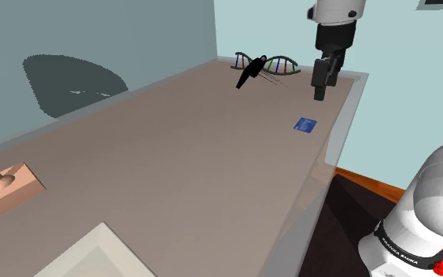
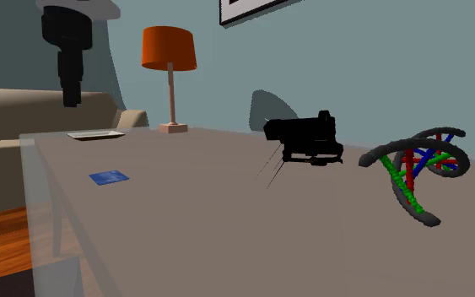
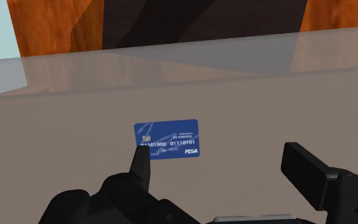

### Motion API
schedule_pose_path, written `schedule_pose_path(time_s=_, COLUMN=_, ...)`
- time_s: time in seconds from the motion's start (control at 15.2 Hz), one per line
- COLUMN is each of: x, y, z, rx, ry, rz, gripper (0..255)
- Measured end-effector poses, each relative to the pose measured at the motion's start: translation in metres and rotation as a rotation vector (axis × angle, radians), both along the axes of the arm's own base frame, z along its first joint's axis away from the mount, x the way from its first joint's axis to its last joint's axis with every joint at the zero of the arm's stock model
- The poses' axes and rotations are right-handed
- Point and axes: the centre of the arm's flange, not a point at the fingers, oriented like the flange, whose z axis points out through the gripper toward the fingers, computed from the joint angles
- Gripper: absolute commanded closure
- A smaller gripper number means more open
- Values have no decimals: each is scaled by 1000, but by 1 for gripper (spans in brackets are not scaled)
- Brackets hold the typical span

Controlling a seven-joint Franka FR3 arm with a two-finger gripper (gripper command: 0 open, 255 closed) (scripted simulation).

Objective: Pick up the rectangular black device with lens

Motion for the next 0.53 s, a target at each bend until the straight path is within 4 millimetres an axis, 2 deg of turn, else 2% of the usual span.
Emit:
schedule_pose_path(time_s=0.07, x=0, y=0, z=0, rx=0, ry=0, rz=0, gripper=0)
schedule_pose_path(time_s=0.26, x=13, y=-17, z=-7, rx=6, ry=-33, rz=17, gripper=0)
schedule_pose_path(time_s=0.53, x=38, y=-53, z=-18, rx=15, ry=-98, rz=50, gripper=0)
